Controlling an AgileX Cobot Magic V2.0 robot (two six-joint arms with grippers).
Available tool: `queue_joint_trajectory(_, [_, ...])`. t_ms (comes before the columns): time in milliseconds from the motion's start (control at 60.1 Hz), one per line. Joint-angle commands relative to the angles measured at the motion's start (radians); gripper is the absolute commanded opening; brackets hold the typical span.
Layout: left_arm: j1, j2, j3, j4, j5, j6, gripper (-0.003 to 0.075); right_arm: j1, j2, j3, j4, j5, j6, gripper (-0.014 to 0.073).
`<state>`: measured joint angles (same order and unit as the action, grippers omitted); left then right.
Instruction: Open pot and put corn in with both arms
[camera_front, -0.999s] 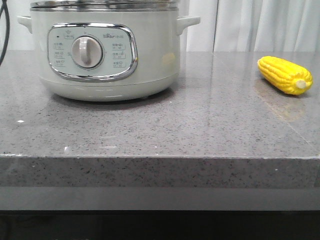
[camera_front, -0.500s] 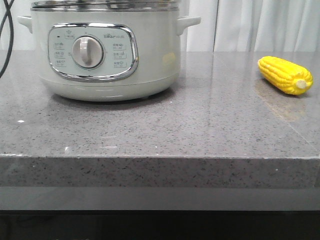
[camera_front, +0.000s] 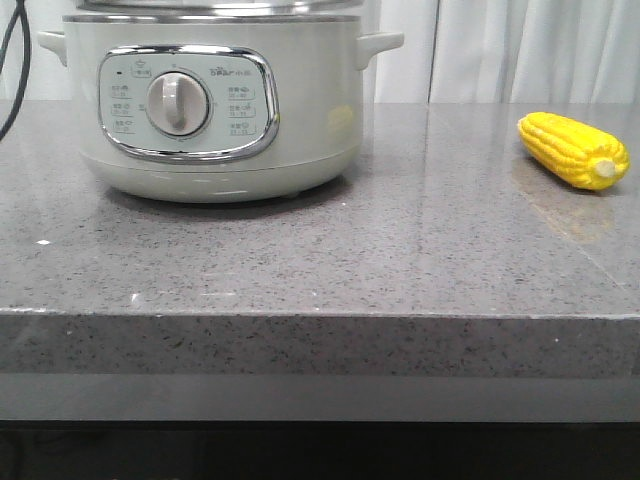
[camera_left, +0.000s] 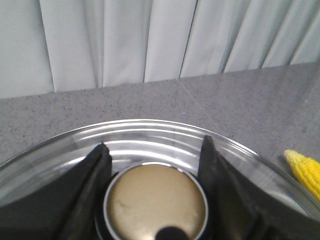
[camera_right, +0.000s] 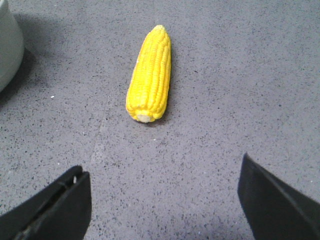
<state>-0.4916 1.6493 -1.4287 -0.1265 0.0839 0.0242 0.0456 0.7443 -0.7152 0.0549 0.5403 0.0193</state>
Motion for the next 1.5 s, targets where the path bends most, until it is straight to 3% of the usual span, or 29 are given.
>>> queue_joint_trajectory(0, [-0.006, -0.112, -0.091, -0.001, -0.119, -0.001, 0.0196, -0.007, 0.025, -0.075, 0.002, -0.044, -0.006, 0.0613])
queue_joint_trajectory(216, [-0.006, -0.252, -0.128, 0.127, 0.059, -0.001, 0.0196, 0.005, 0.159, -0.199, 0.019, 0.028, -0.019, 0.0613])
queue_joint_trajectory(466, [0.061, -0.475, -0.095, 0.137, 0.289, -0.001, 0.0197, 0.055, 0.372, -0.350, 0.031, 0.093, -0.048, 0.0613])
queue_joint_trajectory(683, [0.184, -0.708, 0.108, 0.137, 0.305, -0.001, 0.0197, 0.055, 0.563, -0.500, 0.036, 0.136, -0.047, 0.0613])
queue_joint_trajectory(1016, [0.199, -1.038, 0.419, 0.152, 0.344, -0.001, 0.0197, 0.042, 0.827, -0.690, 0.035, 0.192, -0.047, 0.0613])
queue_joint_trajectory(1482, [0.199, -1.102, 0.475, 0.152, 0.351, -0.001, 0.0197, 0.038, 1.048, -0.824, 0.006, 0.238, -0.047, 0.0613])
